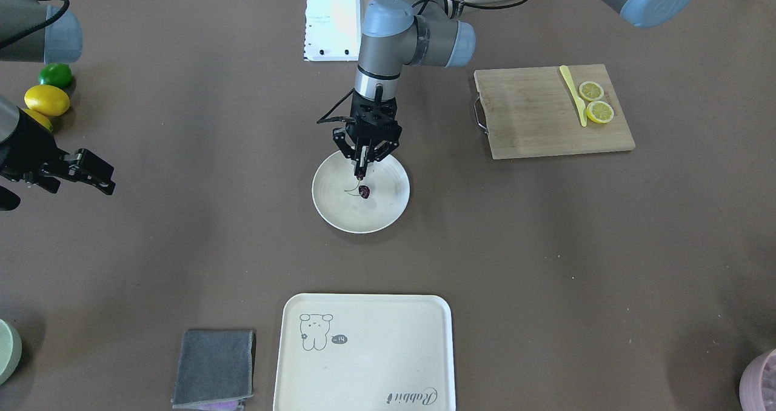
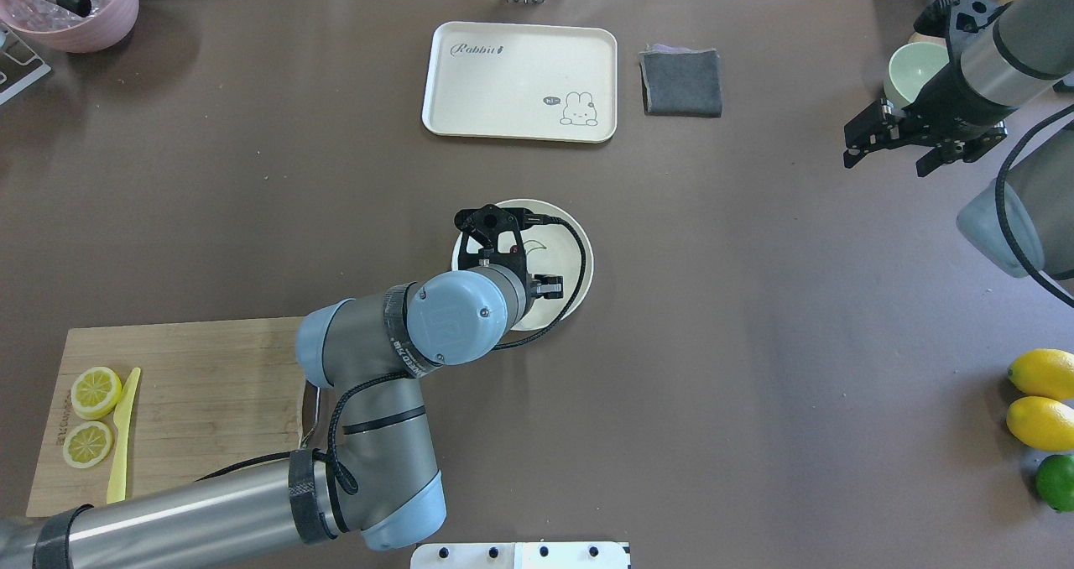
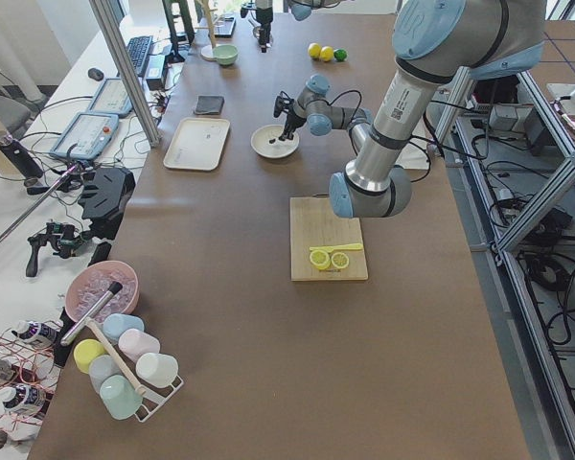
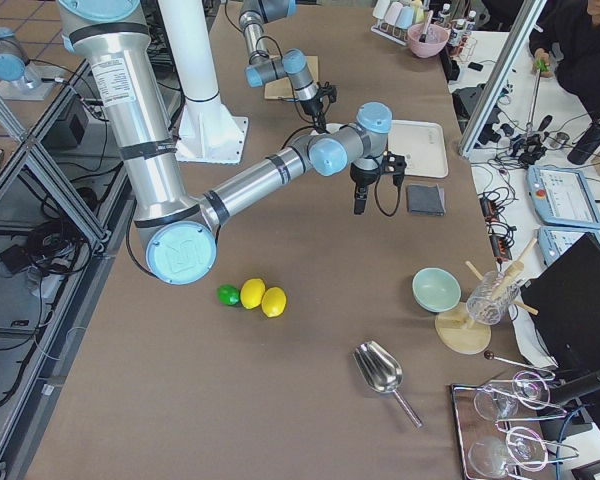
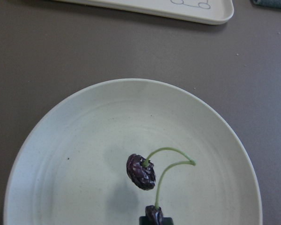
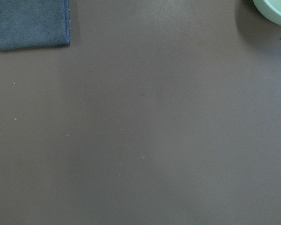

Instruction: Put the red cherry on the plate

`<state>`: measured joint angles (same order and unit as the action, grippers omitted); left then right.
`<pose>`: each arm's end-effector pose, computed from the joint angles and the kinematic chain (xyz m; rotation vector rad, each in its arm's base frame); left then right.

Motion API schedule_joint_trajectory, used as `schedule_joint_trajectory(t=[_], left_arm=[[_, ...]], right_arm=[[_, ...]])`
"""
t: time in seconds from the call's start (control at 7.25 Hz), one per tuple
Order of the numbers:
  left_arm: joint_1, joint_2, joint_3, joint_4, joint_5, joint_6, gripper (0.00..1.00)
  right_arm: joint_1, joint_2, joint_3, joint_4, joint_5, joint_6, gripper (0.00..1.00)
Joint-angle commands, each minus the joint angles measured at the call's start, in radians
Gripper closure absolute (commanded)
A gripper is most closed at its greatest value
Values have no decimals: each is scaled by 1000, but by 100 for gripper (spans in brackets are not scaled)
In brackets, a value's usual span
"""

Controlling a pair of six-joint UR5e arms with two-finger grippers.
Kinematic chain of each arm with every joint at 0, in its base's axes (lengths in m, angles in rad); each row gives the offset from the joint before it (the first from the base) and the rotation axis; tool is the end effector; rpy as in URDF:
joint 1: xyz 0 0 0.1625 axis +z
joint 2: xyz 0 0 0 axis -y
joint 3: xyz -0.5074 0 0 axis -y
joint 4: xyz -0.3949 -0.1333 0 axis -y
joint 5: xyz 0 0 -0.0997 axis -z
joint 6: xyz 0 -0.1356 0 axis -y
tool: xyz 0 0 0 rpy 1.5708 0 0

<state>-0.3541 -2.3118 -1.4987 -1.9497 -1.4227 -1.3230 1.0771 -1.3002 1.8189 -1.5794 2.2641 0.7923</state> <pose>0.7144 -0.4275 0.2726 0.4388 0.9601 -0.1738 -0.2511 -0.5650 0.4980 -0.0149 -0.8352 0.1043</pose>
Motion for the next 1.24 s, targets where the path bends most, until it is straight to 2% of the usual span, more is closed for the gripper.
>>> schedule_joint_trajectory(t=[0.0,0.28,0.69,0.83,0.97,1.1], left_arm=[[-6,6,-26,3,1,7,1],[-101,61,-116,9,-16,136,1],[-401,202,-259,53,-311,455,1],[-498,224,-294,146,-374,572,1],[-605,288,-296,147,-459,643,1],[-665,349,-288,114,-476,716,1]], right_arm=[[9,-14,3,1,5,-16,0],[71,-97,3,2,43,-146,0],[189,-255,-18,-1,48,-391,0],[231,-261,-56,-1,64,-451,0],[280,-274,-79,-1,81,-505,0],[331,-277,-110,-2,81,-577,0]])
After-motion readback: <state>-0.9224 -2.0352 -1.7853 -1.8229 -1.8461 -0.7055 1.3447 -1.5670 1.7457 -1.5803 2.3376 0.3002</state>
